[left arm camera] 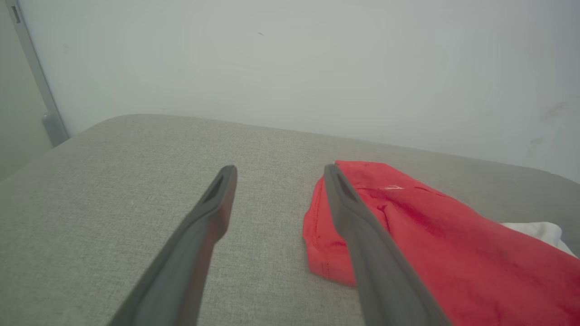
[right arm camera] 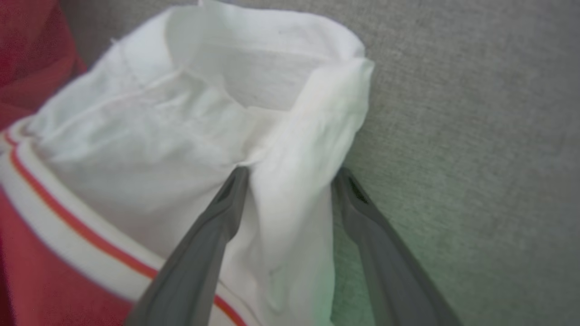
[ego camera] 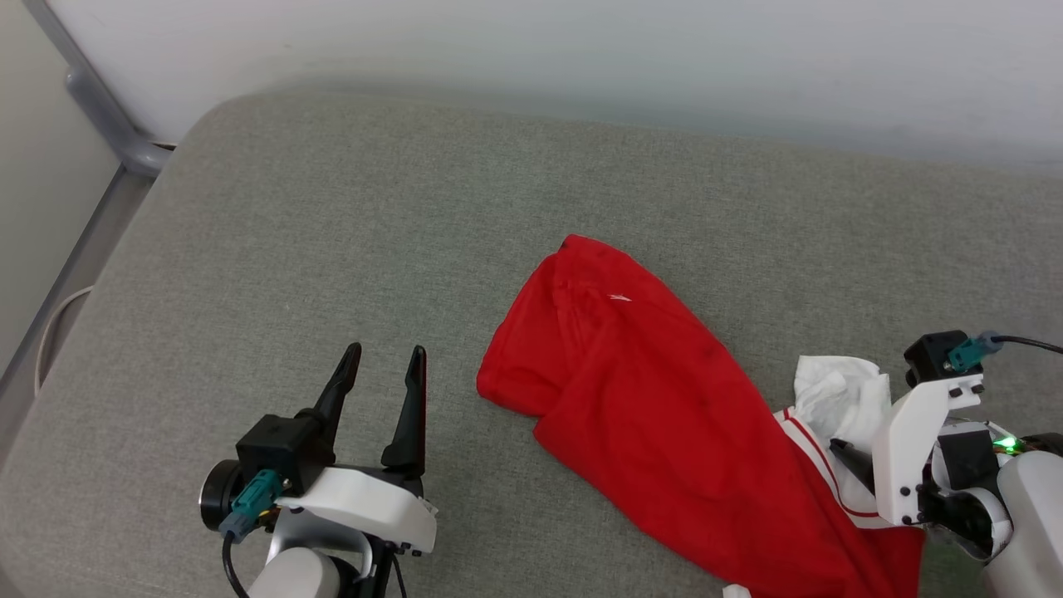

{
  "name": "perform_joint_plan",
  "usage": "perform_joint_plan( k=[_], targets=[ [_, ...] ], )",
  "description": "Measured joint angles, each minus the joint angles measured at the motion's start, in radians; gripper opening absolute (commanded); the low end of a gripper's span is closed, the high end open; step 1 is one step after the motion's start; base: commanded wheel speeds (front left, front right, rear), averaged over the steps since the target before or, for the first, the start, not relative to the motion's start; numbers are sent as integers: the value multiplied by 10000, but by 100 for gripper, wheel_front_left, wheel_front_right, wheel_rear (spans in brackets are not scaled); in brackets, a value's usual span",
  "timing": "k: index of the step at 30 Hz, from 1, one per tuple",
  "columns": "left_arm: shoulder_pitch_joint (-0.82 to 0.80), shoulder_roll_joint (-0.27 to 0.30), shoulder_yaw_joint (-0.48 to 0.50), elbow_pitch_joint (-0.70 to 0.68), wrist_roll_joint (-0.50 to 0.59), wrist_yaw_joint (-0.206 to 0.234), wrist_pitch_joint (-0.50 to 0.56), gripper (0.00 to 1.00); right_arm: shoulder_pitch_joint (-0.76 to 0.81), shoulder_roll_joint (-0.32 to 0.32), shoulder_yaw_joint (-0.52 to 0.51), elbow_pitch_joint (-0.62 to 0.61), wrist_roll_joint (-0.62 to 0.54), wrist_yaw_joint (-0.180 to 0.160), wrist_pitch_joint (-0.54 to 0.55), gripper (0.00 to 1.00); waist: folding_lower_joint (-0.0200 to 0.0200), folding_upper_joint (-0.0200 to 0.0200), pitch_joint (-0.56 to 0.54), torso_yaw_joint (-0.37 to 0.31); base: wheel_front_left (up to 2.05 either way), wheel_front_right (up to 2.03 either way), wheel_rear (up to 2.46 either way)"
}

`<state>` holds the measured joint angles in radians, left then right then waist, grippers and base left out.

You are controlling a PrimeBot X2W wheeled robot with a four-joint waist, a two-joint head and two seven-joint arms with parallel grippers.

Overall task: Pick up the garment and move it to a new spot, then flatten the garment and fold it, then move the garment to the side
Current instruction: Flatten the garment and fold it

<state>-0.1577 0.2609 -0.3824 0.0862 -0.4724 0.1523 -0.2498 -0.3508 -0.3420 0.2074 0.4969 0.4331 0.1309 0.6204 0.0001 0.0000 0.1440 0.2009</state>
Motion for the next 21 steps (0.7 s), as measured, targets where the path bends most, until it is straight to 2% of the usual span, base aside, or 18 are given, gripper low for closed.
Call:
perform_joint_plan(
  k=[1,2,3,4,9,10,14,18,21],
  targets=[
    [-36,-61,-4,65,0,-27,-6,100,-124,-100,174,140,161,0,201,100,0,0,46,60,0,0,0],
    [-78,-115,0,121,0,-31,-13,100,-209,-165,291,268,297,-2,345,44,0,0,80,112,0,0,0],
    [-118,-142,8,165,0,-46,-35,100,-281,-234,376,366,437,-2,470,5,-1,0,114,154,0,0,0],
    [-143,-165,19,201,0,-69,-59,100,-386,-291,472,422,606,-2,504,0,-1,0,142,185,0,0,0],
    [-139,-230,132,345,4,-90,-88,100,-932,-405,683,479,865,10,-290,0,0,0,186,112,0,0,0],
    [-133,-238,174,387,19,-117,-92,100,-1563,-635,244,541,765,8,-953,0,0,0,182,-67,0,0,0],
    [-141,-267,182,391,48,-165,-102,100,-2240,-1189,-871,924,504,8,-1442,0,-1,0,194,-298,0,0,0],
    [-172,-276,174,407,104,-211,-102,100,-2248,-1626,-2313,1586,33,8,-1737,0,0,0,287,-449,0,0,0],
    [-181,-288,176,437,105,-217,-102,100,-1965,-1695,-3434,2069,-291,8,-2025,0,0,0,380,-543,0,0,0]
  ],
)
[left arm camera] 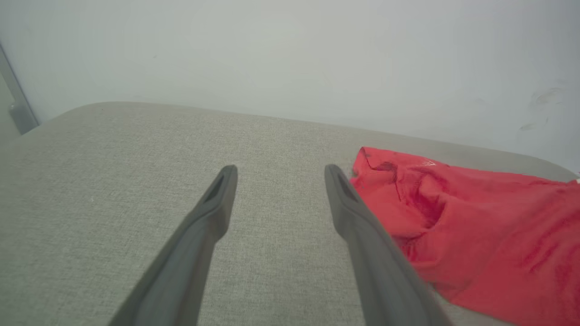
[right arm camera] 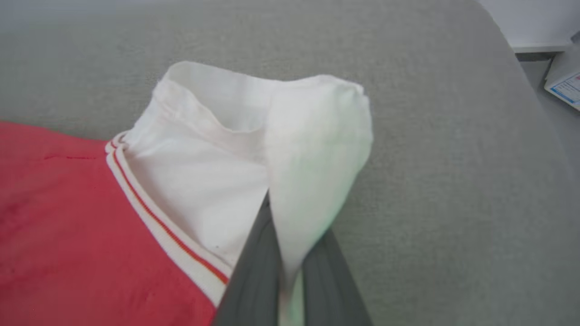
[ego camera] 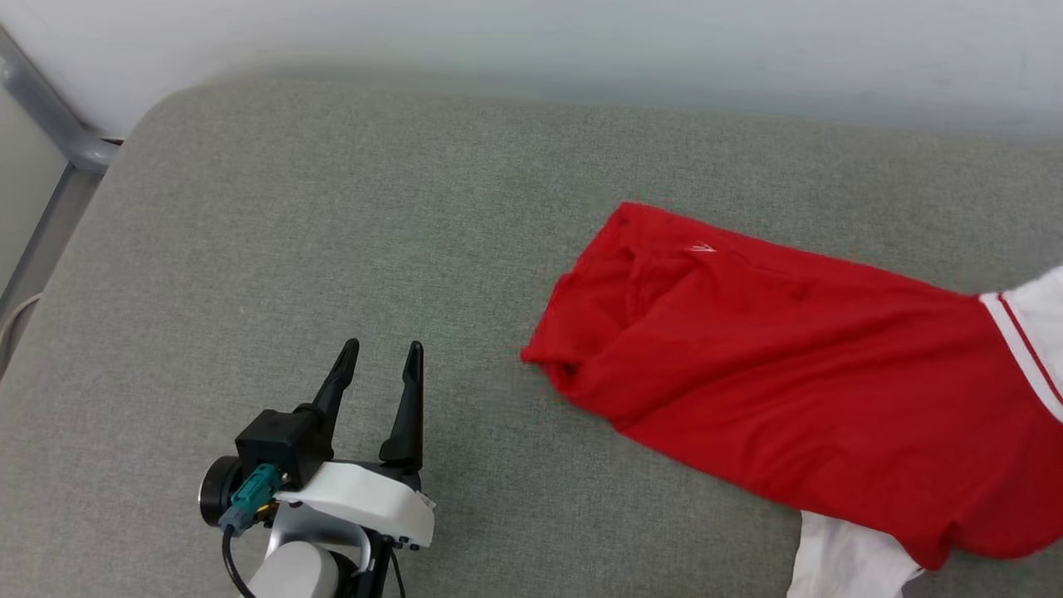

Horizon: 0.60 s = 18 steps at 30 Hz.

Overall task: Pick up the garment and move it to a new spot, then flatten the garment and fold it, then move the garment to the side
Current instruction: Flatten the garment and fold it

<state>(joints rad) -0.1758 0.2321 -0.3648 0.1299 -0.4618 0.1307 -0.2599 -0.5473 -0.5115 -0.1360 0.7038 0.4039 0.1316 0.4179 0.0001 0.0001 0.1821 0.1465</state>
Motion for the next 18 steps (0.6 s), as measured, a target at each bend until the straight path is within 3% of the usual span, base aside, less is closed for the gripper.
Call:
perform_joint_plan(
  k=[5,6,7,8,18],
  targets=[
    [-3,-2,44,46,2,4,-2,100,998,357,-1331,855,-290,-2,-543,0,0,0,110,-156,0,0,0],
    [-1,8,61,61,0,8,-2,100,1065,516,-1484,974,-339,-2,-685,11,-1,0,112,-193,0,0,0],
    [2,19,77,73,0,10,-2,100,1088,662,-1595,1043,-399,0,-840,50,0,0,105,-227,0,0,0],
    [8,31,92,82,0,13,-2,100,1096,809,-1707,1057,-420,-2,-1057,100,-1,0,90,-261,0,0,0],
    [383,182,119,226,-61,150,71,100,1515,1684,-1682,-313,-1141,-6,-4502,100,-1,0,-639,-528,0,0,0]
  ],
)
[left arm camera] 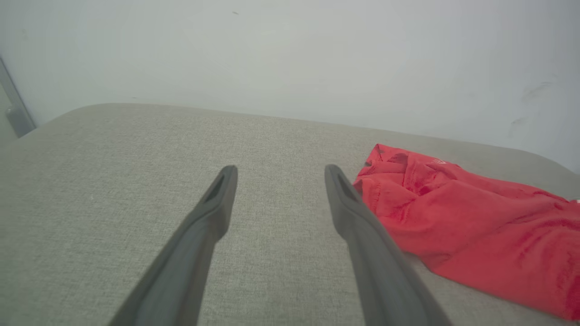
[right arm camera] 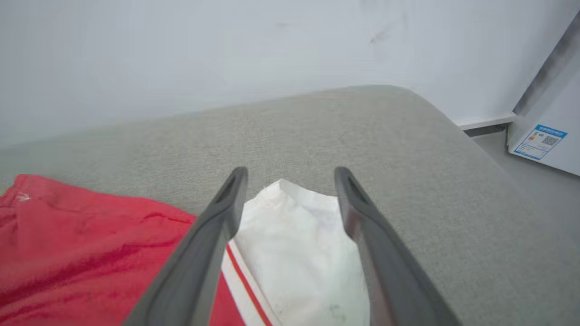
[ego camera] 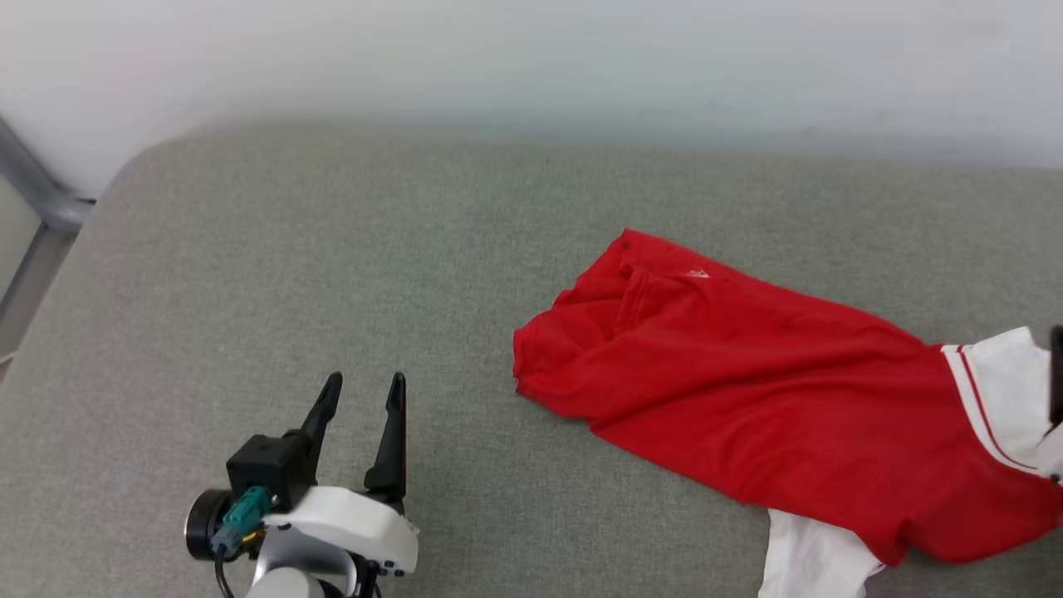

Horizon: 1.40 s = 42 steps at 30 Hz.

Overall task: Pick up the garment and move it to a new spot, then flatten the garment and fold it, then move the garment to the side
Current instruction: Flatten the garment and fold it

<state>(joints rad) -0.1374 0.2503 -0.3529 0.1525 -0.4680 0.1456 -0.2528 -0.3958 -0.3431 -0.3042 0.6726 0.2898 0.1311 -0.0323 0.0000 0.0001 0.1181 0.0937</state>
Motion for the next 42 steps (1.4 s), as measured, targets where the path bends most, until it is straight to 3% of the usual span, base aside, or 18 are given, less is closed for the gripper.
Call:
perform_joint_plan(
  k=[1,8,15,22,27,34,42],
  targets=[
    [196,35,2,-13,-35,58,52,100,525,288,366,-763,-268,2,-823,100,0,-1,-334,-65,0,0,0],
    [666,117,-50,-192,-107,222,211,100,2038,972,1041,-2857,-761,2,-1536,100,-2,0,-1031,-254,0,0,0],
    [906,207,-167,-339,-115,309,387,100,3878,1939,1384,-5643,-1104,2,-974,100,-2,0,-1413,-437,0,0,0],
    [828,259,-531,-414,-38,278,945,100,5277,2610,1630,-7649,-1304,2,-40,100,-2,0,-1511,-615,0,0,0],
    [300,148,-1476,-548,-8,-180,2364,100,5723,2798,1576,-8569,-1333,2,401,100,-1,0,-1433,-792,0,0,0],
    [-682,-539,-3338,-581,186,-1208,4424,100,5839,2867,1386,-9258,-1323,2,748,100,-1,0,-1012,-1128,0,0,0],
    [-2675,-757,-4387,347,746,-2136,6050,100,5240,2901,1526,-9426,-1037,2,663,100,1,0,151,-1564,0,0,0]
  ],
)
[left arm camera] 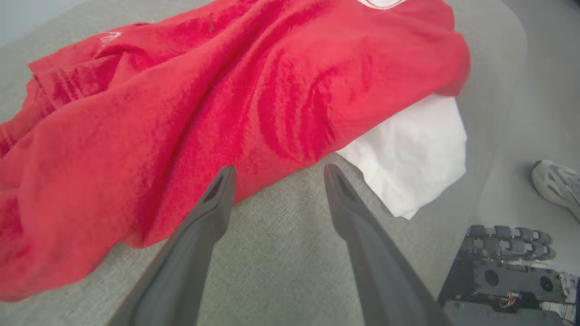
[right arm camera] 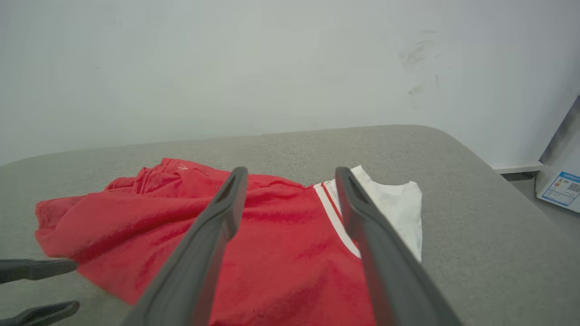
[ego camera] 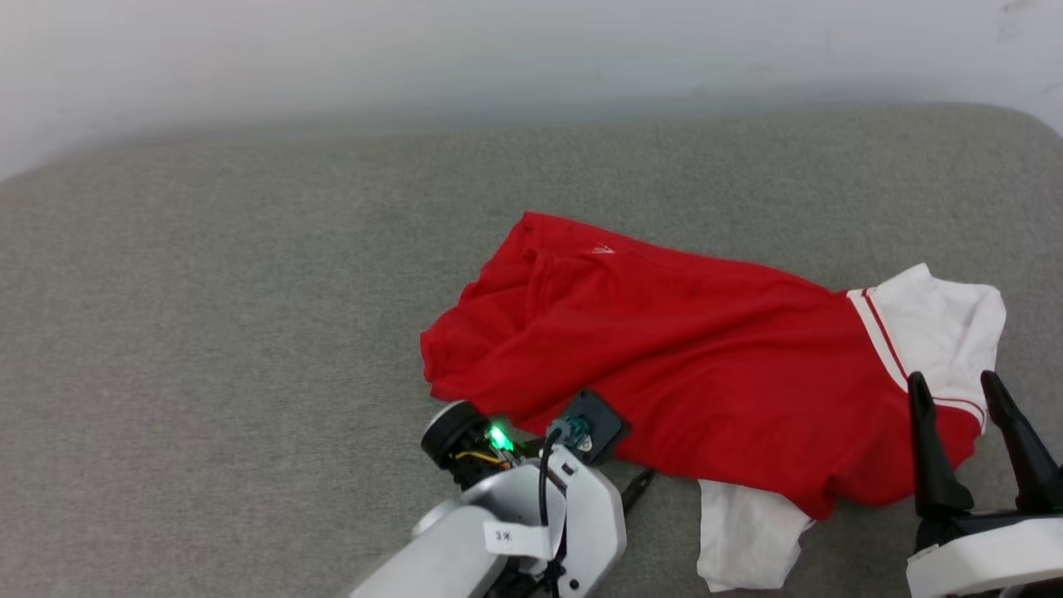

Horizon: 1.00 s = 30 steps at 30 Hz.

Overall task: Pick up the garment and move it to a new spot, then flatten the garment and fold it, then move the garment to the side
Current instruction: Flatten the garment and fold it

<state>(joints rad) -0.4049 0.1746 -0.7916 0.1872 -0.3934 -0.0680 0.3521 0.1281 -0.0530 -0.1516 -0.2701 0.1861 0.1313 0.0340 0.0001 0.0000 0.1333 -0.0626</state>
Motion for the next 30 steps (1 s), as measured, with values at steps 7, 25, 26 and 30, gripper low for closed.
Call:
perform_joint_plan(
  k=[7,25,26,30],
  targets=[
    [-1731,445,-834,1262,491,-472,1396,100,-479,6,330,604,372,0,-499,100,1,0,1044,-594,0,0,0],
    [-4417,2142,-1450,1848,-330,-378,1574,0,-1012,12,548,1891,951,0,-1273,100,0,0,1213,-1315,0,0,0],
    [-4805,2213,-1051,1914,-389,-224,1237,0,-1058,12,583,1948,965,0,-1290,100,-1,0,1144,-1339,0,0,0],
    [-5495,2378,-384,2316,-518,2,698,0,-1115,15,667,2111,1108,0,-1323,100,0,0,1162,-1457,0,0,0]
  ],
)
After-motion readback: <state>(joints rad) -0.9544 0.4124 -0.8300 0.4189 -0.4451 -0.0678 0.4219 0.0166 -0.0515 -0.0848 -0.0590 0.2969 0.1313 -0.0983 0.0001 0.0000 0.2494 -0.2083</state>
